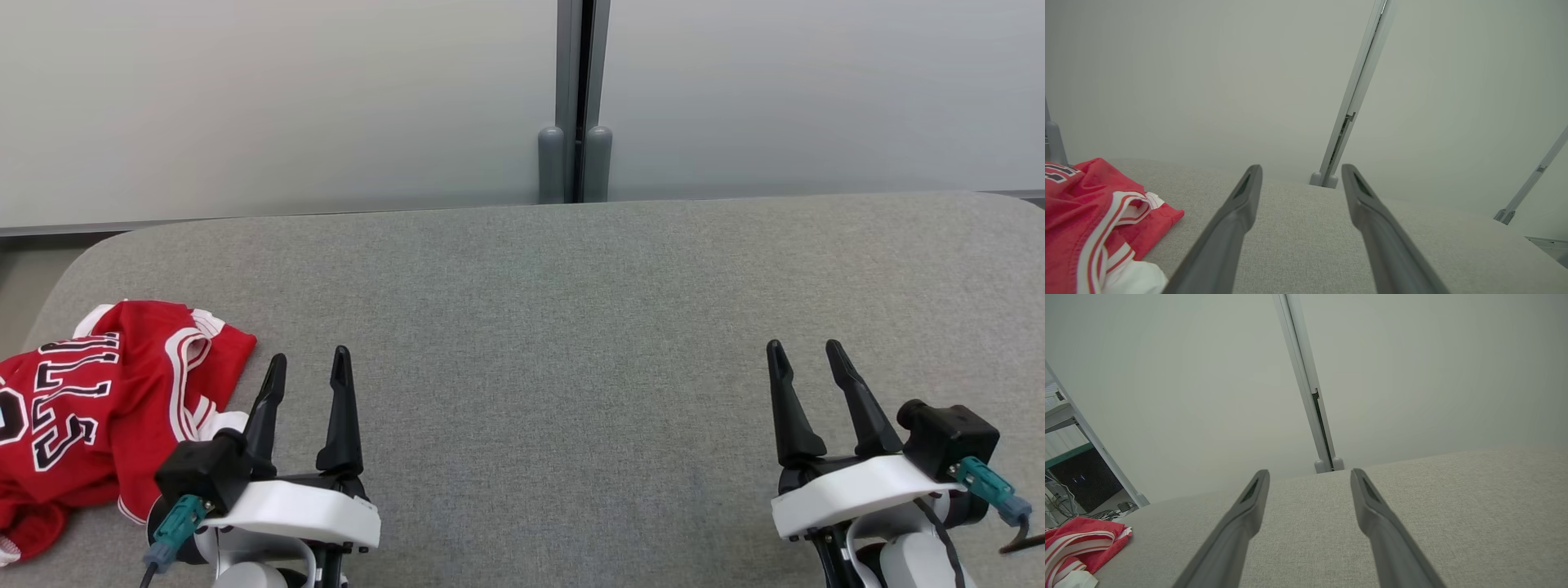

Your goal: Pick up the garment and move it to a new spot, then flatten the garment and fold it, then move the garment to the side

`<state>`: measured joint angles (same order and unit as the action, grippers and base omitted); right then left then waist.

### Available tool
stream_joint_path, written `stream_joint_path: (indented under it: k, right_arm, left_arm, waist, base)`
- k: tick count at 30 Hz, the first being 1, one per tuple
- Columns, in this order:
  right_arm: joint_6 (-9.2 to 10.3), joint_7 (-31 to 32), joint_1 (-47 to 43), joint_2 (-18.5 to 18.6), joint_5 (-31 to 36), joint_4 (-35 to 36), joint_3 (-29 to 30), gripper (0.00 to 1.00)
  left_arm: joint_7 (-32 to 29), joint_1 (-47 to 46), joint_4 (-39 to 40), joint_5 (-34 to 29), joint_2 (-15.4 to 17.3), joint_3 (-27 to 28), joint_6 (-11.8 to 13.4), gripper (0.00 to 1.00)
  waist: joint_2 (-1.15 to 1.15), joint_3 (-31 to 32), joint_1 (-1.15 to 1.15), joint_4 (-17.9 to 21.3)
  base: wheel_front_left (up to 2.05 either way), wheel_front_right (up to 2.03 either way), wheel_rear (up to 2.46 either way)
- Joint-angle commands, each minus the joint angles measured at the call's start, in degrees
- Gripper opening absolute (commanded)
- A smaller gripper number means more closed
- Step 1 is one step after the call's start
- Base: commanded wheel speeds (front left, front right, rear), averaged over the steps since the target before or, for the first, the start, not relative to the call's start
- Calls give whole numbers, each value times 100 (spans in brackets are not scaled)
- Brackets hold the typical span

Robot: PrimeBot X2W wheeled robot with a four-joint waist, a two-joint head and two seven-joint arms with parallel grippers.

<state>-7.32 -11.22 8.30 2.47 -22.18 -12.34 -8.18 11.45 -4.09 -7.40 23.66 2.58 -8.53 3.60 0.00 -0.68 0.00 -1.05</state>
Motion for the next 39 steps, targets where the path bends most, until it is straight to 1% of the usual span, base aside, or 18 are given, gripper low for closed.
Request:
stream_joint_path:
  k: [1, 15, 29, 32, 39]
  right_arm:
    - [-25, -75, 90, 50, 142, 1, -35, 100]
    - [-26, -252, 103, 58, 790, -66, -143, 100]
    - [-22, -393, 140, 64, 1267, -70, -260, 100]
    - [-23, -423, 136, 65, 1333, -59, -270, 100]
    - [-22, -411, 143, 64, 1257, -47, -234, 100]
  left_arm:
    - [43, -118, 59, -148, 34, -20, 36, 100]
    - [225, -128, 65, -802, 39, -164, 121, 100]
    - [367, -126, 13, -1313, 45, -267, 200, 100]
    - [382, -124, 18, -1364, 45, -280, 209, 100]
    - [371, -141, 6, -1208, 43, -257, 185, 100]
  waist:
    - [0, 4, 0, -2]
    - [0, 10, 0, -20]
    - [0, -11, 0, -39]
    - [0, -16, 0, -42]
    - [0, -48, 0, -51]
  base:
    - [0, 0, 0]
    - [0, 0, 0]
    - [0, 0, 0]
    - [0, 0, 0]
    - [0, 0, 0]
